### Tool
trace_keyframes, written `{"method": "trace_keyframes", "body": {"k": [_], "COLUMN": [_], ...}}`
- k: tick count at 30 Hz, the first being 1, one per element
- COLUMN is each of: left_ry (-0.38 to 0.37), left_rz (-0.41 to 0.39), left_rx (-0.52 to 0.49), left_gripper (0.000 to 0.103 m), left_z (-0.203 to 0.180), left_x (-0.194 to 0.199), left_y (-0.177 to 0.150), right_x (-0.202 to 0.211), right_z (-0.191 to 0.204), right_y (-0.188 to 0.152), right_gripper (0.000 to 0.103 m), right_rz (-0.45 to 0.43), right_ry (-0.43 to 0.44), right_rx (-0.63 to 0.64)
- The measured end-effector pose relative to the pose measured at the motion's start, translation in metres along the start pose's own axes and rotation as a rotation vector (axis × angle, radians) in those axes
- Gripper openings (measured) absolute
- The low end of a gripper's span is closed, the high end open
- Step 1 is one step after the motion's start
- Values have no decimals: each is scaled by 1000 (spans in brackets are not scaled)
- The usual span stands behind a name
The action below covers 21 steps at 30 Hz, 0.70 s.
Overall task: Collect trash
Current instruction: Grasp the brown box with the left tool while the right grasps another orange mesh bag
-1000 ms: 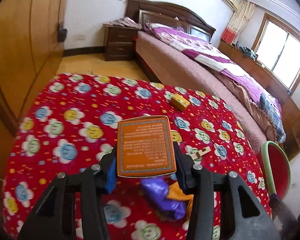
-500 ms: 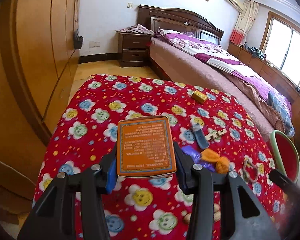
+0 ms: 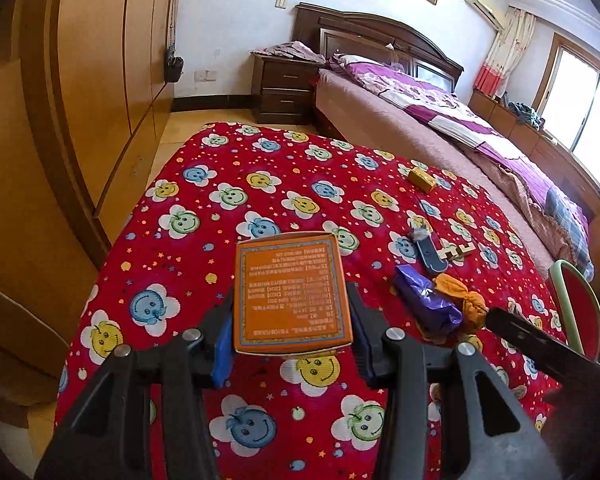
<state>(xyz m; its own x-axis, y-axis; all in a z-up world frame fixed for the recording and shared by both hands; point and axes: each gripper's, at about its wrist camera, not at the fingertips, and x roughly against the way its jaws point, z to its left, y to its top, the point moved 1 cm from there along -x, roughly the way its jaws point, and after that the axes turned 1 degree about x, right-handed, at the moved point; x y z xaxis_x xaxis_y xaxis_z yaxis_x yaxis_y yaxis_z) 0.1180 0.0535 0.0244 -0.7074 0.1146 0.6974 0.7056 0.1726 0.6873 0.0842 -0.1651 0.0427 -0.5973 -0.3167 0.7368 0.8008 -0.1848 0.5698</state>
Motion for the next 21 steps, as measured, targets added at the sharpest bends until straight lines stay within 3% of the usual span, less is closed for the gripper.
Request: {"method": "trace_keyframes", "body": {"k": [3, 9, 21], "left_ry": [-10, -24, -40], "left_rz": [8, 25, 31], "left_rx": [4, 11, 23], "left_gripper": [48, 48, 48], "left_z": [0, -1, -4], "left_x": [-5, -16, -14], "left_y": [-1, -3, -7], "right_x": [-11, -26, -23], "right_z": [1, 8, 10], "right_y": [2, 2, -3], "right_gripper": [67, 55, 36], "right_rz": [15, 20, -2], "right_ry": [-1, 1, 39], "right_rx": [6, 40, 58]}}
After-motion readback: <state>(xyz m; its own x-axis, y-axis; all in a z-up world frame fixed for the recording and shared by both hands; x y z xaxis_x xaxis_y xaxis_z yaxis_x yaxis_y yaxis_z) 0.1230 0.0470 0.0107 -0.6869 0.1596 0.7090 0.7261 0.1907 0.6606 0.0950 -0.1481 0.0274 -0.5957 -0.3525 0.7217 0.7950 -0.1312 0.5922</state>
